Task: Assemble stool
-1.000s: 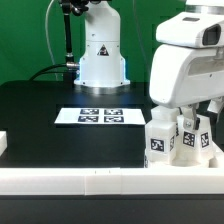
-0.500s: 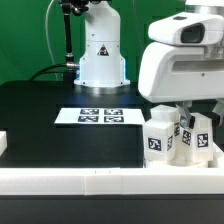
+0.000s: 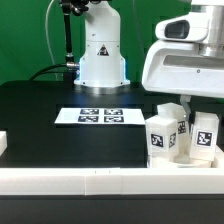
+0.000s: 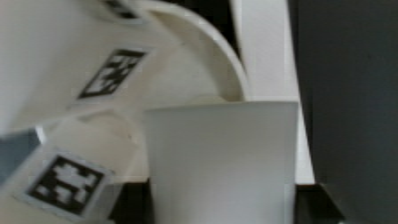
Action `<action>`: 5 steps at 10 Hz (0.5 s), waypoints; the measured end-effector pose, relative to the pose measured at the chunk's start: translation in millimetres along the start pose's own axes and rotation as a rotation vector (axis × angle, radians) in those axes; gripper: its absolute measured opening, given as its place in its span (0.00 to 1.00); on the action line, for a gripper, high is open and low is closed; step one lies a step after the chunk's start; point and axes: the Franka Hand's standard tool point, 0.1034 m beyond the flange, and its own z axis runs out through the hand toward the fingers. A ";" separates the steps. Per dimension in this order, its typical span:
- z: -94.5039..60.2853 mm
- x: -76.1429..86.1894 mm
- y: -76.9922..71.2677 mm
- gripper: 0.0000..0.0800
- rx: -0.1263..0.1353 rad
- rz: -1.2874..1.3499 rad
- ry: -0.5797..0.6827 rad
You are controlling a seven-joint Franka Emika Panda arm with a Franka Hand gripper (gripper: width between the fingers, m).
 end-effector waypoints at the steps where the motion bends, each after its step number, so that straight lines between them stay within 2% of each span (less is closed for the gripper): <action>1: 0.0 0.2 0.8 0.42 -0.001 0.114 0.001; 5: 0.1 2.6 1.7 0.42 0.014 0.494 0.001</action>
Offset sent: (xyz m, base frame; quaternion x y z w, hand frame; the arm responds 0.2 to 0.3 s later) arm -0.0004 0.0053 -0.0051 -0.0048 0.0047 0.2824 0.9593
